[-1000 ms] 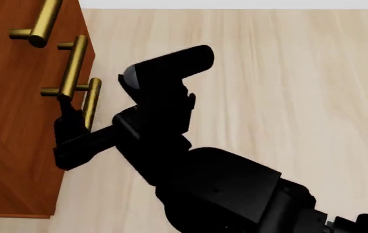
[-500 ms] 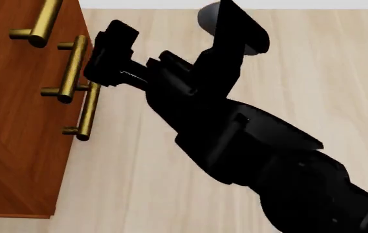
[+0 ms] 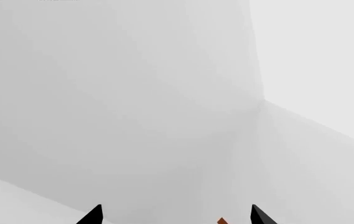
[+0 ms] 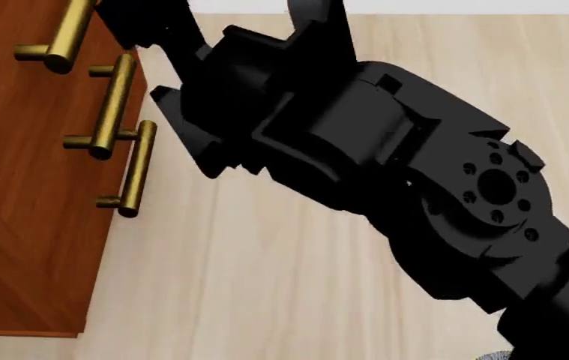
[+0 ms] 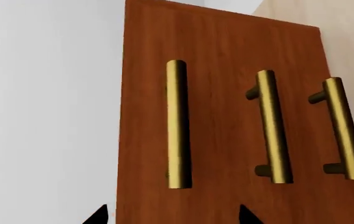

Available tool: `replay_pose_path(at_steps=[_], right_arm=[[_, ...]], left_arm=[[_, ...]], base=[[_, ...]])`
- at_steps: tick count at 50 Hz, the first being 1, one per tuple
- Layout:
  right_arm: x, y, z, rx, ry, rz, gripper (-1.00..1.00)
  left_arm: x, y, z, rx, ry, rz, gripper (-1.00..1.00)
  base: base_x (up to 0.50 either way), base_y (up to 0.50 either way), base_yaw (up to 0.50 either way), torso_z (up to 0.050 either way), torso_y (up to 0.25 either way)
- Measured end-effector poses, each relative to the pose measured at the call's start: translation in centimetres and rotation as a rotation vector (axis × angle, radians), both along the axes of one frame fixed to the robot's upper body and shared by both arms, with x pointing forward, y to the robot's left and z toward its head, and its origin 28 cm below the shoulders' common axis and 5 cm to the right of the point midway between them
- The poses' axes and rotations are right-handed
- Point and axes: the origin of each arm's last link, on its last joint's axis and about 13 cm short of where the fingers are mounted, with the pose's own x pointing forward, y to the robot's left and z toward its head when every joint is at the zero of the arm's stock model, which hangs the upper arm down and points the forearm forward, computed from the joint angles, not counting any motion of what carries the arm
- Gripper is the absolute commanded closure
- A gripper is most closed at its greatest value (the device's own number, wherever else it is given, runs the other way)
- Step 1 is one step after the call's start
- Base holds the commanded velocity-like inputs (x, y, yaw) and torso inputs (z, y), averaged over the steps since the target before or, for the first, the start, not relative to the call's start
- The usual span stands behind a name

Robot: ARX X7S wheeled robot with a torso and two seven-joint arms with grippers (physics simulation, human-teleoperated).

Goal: Close the bottom drawer of the cabinet and open the top drawer.

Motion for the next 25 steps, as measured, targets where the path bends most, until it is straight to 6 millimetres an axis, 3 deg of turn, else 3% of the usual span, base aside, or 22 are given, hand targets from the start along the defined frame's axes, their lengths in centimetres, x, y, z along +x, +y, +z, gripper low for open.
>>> replay_pose_path(at_steps=[25], right_arm=[[3.8, 2.0, 0.7, 0.088, 0.139, 0.064, -1.00]], left_arm=[[0.0, 0.0, 0.1, 0.001, -0.004, 0.002, -1.00]], base=[[0.00, 0.00, 0.00, 0.000, 0.000]])
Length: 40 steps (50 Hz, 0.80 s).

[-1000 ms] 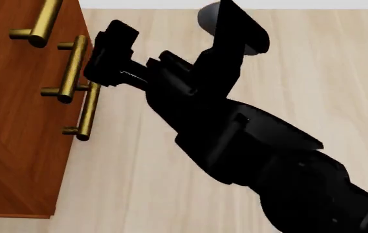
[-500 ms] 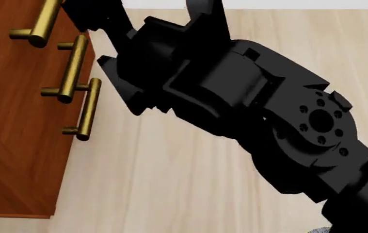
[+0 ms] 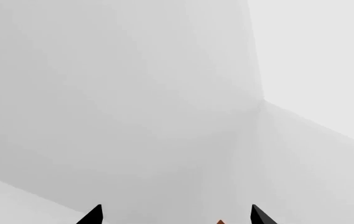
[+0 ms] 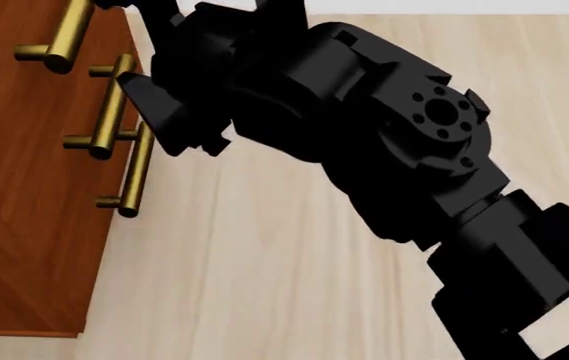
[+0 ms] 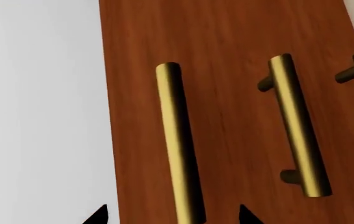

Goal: Close the bottom drawer of the cabinet and open the top drawer.

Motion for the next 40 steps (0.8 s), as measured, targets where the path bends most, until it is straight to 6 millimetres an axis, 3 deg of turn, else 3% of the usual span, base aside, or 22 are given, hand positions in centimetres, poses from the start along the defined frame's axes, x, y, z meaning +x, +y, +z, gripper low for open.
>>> replay_pose_path(at_steps=[19, 40], right_arm=[[2.0, 1.6, -0.6, -0.026, 0.038, 0.034, -1.00], [1.7, 2.8, -0.4, -0.056, 0.017, 0.075, -1.00]], left_arm=[[0.0, 0.0, 0.1, 0.001, -0.001, -0.001, -1.00], [0.0, 0.0, 0.0, -0.001, -0.004, -0.002, -1.00]], base=[[0.00, 0.00, 0.00, 0.000, 0.000], [0.00, 0.00, 0.00, 0.000, 0.000]])
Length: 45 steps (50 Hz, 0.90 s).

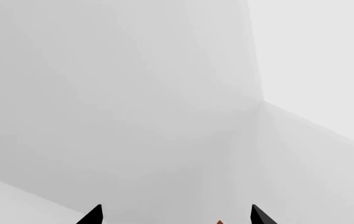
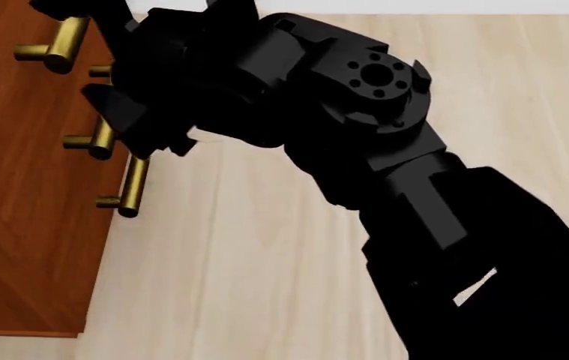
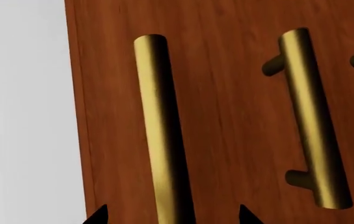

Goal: Close the bottom drawer of the cabinet and open the top drawer.

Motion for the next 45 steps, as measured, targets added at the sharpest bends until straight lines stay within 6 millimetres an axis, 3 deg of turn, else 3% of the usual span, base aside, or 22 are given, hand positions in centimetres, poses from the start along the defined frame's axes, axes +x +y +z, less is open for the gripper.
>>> replay_pose_path(at_steps=[14, 15, 45], right_arm=[[-0.51, 0.41, 0.29, -0.010, -0.022, 0.022, -1.00], [-0.52, 0.42, 0.29, -0.011, -0.023, 0.022, 1.00], [-0.38, 0.23, 0.07, -0.036, 0.002, 0.022, 1.00]], left_arm=[[0.00, 0.01, -0.04, -0.001, 0.000, -0.001, -1.00], [0.01, 0.01, -0.04, -0.001, -0.001, -0.001, -1.00], [0.07, -0.03, 0.01, 0.006, 0.003, -0.003, -1.00]], base=[[0.00, 0.00, 0.00, 0.000, 0.000], [0.00, 0.00, 0.00, 0.000, 0.000], [0.00, 0.00, 0.00, 0.000, 0.001]])
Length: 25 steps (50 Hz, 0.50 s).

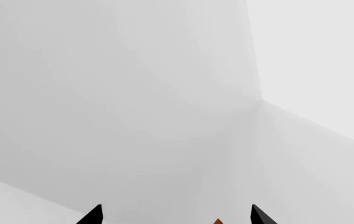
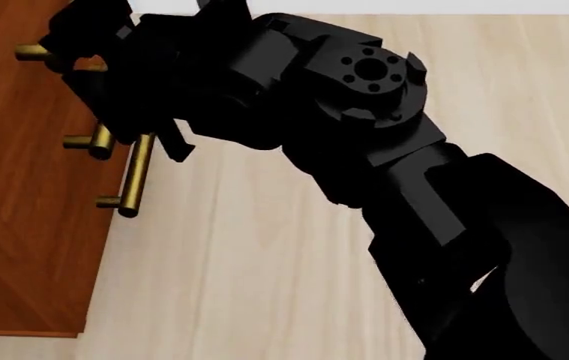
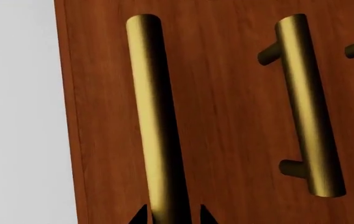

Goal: Close the bottom drawer of the cabinet and open the top drawer.

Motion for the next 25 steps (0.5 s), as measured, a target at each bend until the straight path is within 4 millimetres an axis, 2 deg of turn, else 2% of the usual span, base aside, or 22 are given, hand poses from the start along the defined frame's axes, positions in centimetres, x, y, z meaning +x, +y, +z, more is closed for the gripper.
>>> replay_pose_path(at_steps=[13, 25], right_arm=[[-0.6, -1.0, 0.1, -0.007, -0.011, -0.038, 1.00], [-1.5, -3.0, 0.0, -0.015, -0.030, -0.098, 1.00]], left_arm=[[0.0, 0.0, 0.0, -0.001, 0.000, 0.001, -1.00], [0.0, 0.0, 0.0, -0.001, 0.005, 0.005, -1.00]], base=[[0.00, 0.00, 0.00, 0.000, 0.001], [0.00, 0.00, 0.00, 0.001, 0.003]])
